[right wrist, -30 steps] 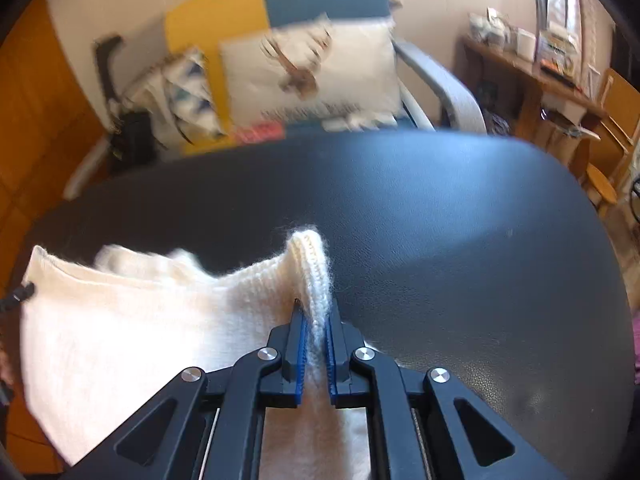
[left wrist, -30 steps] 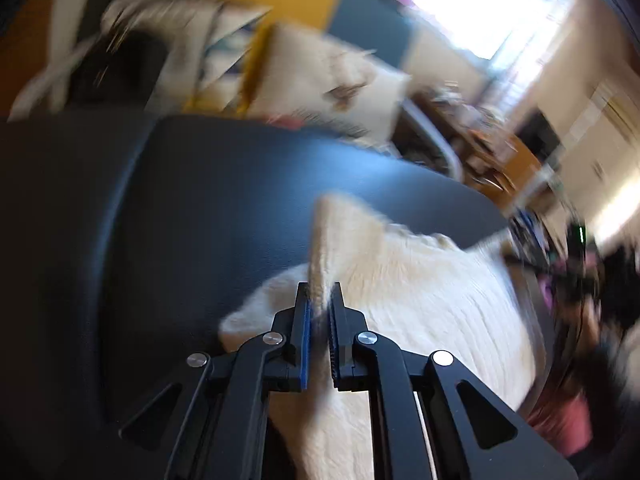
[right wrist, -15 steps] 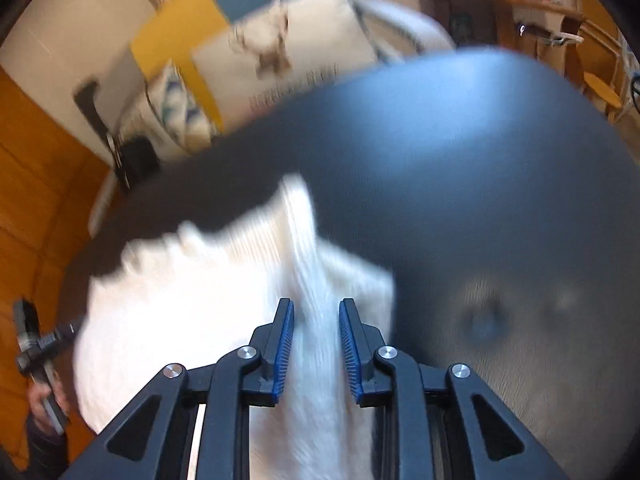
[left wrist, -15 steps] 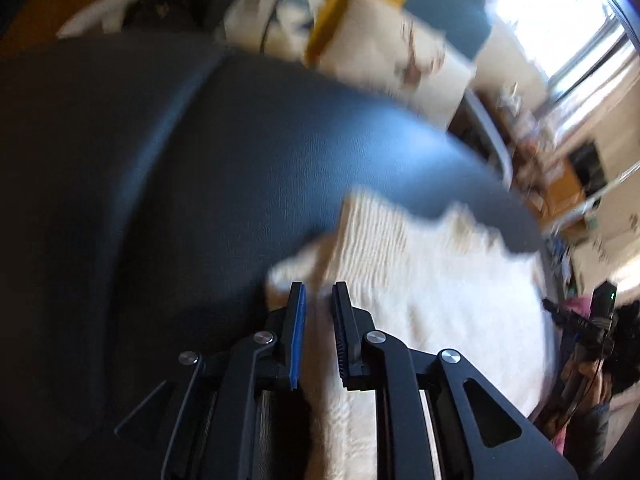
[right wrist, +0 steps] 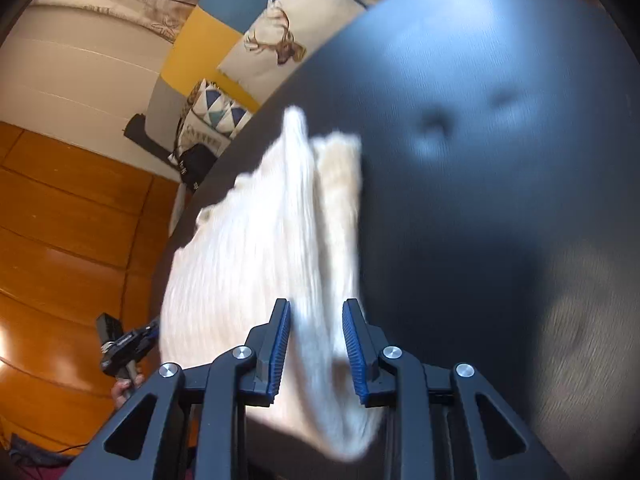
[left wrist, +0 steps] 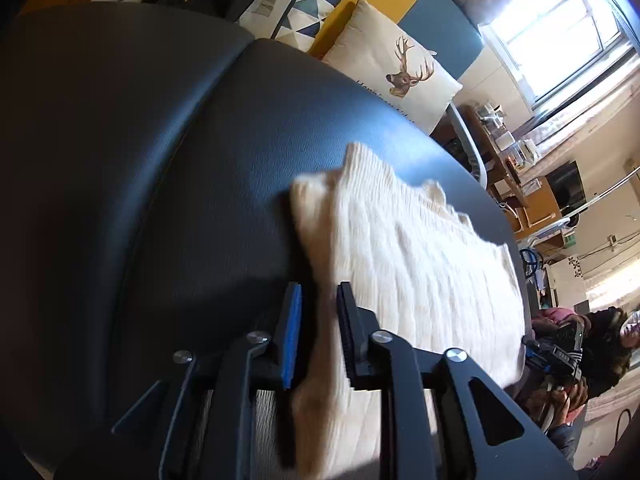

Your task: Fold clothes

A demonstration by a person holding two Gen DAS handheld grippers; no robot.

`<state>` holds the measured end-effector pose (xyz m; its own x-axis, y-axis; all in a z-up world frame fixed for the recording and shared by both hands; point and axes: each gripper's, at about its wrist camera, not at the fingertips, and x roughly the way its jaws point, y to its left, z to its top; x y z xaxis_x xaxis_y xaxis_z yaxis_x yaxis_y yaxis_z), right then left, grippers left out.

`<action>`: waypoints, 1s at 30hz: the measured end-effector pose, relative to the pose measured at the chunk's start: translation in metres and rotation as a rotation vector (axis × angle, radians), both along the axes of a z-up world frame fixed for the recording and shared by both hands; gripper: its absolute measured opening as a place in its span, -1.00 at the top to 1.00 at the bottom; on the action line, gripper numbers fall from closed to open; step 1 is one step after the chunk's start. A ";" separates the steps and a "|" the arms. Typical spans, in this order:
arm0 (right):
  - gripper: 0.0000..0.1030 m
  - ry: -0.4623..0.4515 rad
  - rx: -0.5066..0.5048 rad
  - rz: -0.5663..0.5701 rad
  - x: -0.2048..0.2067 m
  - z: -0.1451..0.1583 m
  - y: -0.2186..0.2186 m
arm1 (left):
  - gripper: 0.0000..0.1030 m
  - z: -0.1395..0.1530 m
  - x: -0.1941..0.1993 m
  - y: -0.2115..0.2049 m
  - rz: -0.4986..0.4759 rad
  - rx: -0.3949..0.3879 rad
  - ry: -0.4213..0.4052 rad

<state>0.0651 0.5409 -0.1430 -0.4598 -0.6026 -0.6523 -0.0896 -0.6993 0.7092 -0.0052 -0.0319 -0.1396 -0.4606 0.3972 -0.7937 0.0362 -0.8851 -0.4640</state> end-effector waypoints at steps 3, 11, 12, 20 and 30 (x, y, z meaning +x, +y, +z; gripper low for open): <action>0.75 0.021 0.100 0.004 0.016 0.009 -0.008 | 0.45 -0.001 0.018 0.000 -0.005 0.013 0.005; 0.86 -0.003 0.192 0.035 0.039 0.006 -0.018 | 0.45 0.000 0.040 0.019 -0.028 -0.048 0.046; 0.86 -0.002 0.189 0.039 0.041 0.006 -0.018 | 0.45 -0.002 0.042 0.019 -0.029 -0.052 0.044; 0.57 -0.001 0.146 0.087 0.049 -0.003 -0.021 | 0.45 -0.007 0.061 0.010 -0.009 0.004 0.034; 0.49 0.050 0.169 0.153 0.029 -0.013 -0.039 | 0.45 -0.007 0.068 0.014 -0.019 0.005 0.035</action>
